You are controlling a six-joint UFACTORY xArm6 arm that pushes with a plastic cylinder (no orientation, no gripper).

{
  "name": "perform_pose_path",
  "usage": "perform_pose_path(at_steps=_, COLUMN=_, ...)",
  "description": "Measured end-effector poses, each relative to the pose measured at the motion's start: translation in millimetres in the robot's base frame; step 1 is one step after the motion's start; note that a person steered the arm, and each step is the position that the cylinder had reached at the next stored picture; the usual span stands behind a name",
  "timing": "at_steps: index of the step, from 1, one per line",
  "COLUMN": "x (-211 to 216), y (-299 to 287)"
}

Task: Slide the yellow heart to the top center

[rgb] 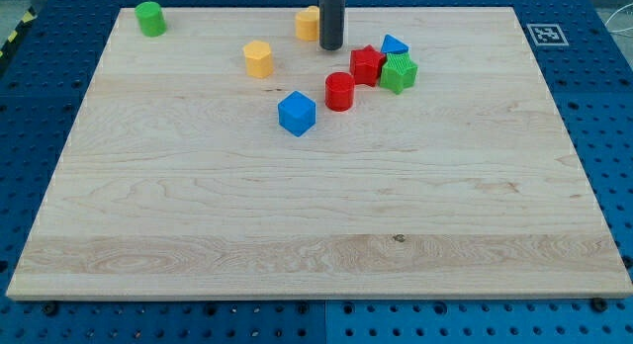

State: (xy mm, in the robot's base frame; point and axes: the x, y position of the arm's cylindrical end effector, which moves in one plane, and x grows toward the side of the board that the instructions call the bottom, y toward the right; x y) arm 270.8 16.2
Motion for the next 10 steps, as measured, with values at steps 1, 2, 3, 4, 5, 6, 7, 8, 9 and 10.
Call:
perform_pose_path(at_steps=1, x=-12.8, y=0.0)
perform_pose_path(at_steps=2, x=-13.6, y=-0.6)
perform_pose_path(at_steps=3, x=-13.6, y=-14.5)
perform_pose_path(at_steps=4, x=-13.6, y=-22.8)
perform_pose_path(at_steps=5, x=-14.1, y=-29.2)
perform_pose_path(at_steps=6, x=-23.1, y=-31.4)
perform_pose_path(at_steps=7, x=-23.5, y=-31.2)
perform_pose_path(at_steps=8, x=-15.6, y=-11.8)
perform_pose_path(at_steps=9, x=14.5, y=-0.9)
perform_pose_path(at_steps=10, x=24.8, y=-27.5)
